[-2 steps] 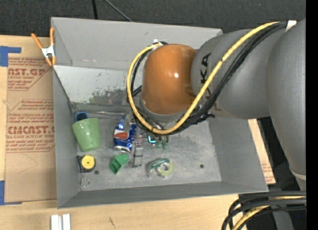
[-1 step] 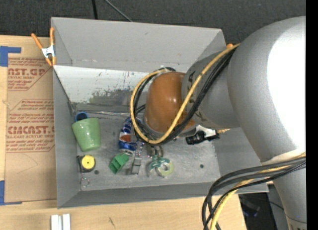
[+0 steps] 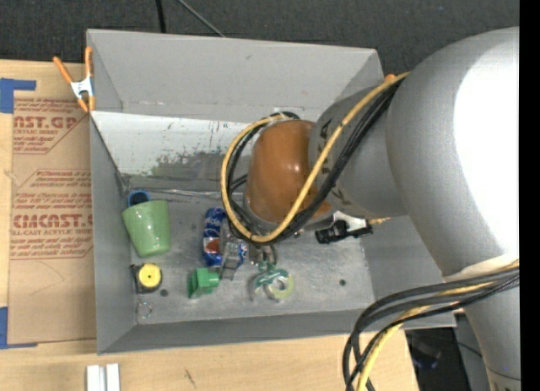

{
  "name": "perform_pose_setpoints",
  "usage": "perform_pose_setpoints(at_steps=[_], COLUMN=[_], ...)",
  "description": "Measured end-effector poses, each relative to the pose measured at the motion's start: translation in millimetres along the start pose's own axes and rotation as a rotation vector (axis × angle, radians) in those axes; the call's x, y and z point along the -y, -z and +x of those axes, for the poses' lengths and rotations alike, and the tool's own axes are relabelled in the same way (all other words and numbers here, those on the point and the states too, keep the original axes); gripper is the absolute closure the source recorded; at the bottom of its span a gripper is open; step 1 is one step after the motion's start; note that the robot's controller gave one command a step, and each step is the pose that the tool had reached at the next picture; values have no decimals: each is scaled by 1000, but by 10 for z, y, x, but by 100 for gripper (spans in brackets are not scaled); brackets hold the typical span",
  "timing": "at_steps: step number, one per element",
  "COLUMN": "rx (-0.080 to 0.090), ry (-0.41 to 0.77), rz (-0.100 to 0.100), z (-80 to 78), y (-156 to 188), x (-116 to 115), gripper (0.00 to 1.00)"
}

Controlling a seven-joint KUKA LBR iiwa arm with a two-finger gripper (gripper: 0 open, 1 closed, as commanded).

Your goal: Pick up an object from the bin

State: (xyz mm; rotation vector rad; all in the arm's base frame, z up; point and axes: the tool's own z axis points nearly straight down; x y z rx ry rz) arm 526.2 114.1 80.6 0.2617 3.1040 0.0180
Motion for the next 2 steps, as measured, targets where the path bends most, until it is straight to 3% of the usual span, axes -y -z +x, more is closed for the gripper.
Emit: perform_pose_setpoints(at_steps=[1,2], rx=[-16,-17], ry=[15,-2], rz=[9,12], z=[-214,-345], y=[1064,1572], x=[-11,372], gripper=[100,100])
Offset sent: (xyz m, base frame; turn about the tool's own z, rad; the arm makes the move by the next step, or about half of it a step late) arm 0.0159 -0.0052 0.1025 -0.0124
